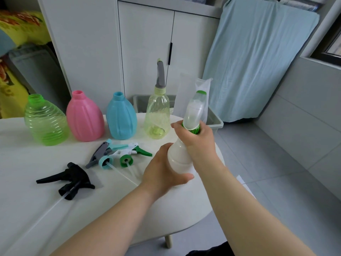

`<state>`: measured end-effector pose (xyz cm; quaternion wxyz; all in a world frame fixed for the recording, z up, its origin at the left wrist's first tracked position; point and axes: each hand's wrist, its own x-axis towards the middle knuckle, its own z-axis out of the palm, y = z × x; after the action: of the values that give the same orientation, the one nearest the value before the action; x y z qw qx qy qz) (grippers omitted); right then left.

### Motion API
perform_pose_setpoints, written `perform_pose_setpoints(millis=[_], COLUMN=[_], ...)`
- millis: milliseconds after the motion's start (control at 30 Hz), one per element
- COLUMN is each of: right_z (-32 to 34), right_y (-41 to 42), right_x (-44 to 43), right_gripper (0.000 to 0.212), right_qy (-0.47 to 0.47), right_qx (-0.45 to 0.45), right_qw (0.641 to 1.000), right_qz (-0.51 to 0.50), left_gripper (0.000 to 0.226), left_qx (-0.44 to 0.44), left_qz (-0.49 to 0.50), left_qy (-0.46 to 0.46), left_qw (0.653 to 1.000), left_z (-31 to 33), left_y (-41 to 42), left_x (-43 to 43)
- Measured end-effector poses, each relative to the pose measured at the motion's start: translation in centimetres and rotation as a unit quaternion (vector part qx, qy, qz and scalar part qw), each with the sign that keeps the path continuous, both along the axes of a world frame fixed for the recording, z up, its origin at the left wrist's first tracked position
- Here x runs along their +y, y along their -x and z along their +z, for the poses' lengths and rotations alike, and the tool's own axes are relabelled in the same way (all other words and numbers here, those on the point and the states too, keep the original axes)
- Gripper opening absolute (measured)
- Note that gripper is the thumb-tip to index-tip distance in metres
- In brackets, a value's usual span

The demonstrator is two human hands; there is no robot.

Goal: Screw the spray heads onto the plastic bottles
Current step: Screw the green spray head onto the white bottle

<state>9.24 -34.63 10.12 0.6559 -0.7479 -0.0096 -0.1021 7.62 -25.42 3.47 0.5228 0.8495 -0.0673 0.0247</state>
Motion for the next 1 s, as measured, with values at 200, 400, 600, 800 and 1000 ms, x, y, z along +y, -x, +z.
perform_pose_setpoints(millis=[200,400,600,800,1000], right_z=[1.2,0.7,0.4,0.0,-0.7], right_y=[-0.4,0.1,0.4,1.0,1.7], right_x=[-1.9,-1.3,0.2,0.2,-0.7], right_gripper=[0.015,0.018,0.009,0.024,0.033], right_qy=[0.030,0.015,-0.009,0.077,0.148], right_qx=[0.028,-0.022,-0.040,-0.007,0.010], right_qw=[0.984,0.988,0.998,0.996,0.988], right_qz=[0.175,0.155,0.037,-0.042,-0.051], left_gripper=[0.085,0.075,0.074,0.087,0.091], left_qx=[0.054,0.034,0.023,0.040,0.028], left_qz=[-0.100,-0.062,-0.036,-0.071,-0.053], left_qy=[0.009,-0.025,-0.005,0.001,-0.015], left_qw=[0.994,0.997,0.999,0.997,0.998], left_z=[0.7,0.5,0.4,1.0,1.2], left_y=[-1.0,-0.8,-0.3,-0.4,0.4], left_x=[1.2,0.7,0.5,0.1,2.3])
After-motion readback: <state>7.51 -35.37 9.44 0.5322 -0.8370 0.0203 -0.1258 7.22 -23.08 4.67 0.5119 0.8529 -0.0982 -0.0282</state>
